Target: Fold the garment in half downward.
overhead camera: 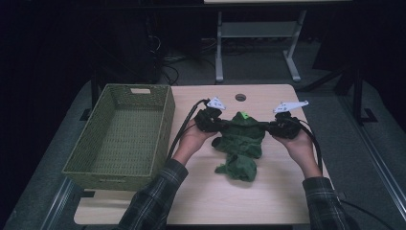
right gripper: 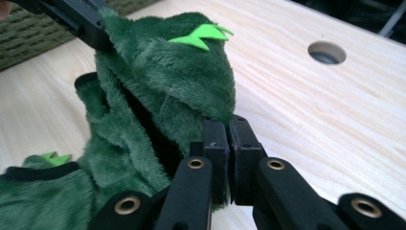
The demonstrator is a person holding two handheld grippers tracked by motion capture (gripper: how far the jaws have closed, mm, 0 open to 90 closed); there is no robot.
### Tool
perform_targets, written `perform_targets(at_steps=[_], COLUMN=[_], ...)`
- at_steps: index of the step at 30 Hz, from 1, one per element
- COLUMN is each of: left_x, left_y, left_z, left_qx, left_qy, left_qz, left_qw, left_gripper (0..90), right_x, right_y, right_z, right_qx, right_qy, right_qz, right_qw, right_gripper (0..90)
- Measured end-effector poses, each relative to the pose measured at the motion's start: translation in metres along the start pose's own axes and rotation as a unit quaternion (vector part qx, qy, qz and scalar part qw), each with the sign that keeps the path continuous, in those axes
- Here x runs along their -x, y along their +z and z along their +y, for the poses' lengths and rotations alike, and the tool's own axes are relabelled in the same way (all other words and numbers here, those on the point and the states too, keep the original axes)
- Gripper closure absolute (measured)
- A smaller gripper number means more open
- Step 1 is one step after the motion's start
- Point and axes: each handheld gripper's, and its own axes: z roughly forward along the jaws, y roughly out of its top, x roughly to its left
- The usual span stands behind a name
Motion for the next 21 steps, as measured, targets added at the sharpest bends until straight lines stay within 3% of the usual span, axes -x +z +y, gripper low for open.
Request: perform_targets(at_steps=[6,11,21], left_x=[0.015,0.026,0.055], left_y=[-0.013,-0.021,-0.033], left_z=[-0.002,-0.005,-0.028], left_qx=[0.005,0.013,0.013], left_qy=[0.019,0.024,0.043], left_qz=[-0.009,-0.016,-0.046], left_qw=[0.9998,0.9995,0.9979], left_gripper=[86.4,86.4,86.4], right_x=[-0.015,-0.028,-0.058], right_y=[-0.015,-0.024,-0.043], right_z=[-0.006,-0.014,-0.034], right_qx=[0.018,0.021,0.030], right_qy=[-0.012,-0.020,-0.040], right_qz=[0.004,0.009,0.031], right_qw=[0.9998,0.9995,0.9983], right_gripper=[87.3,87.3,87.3])
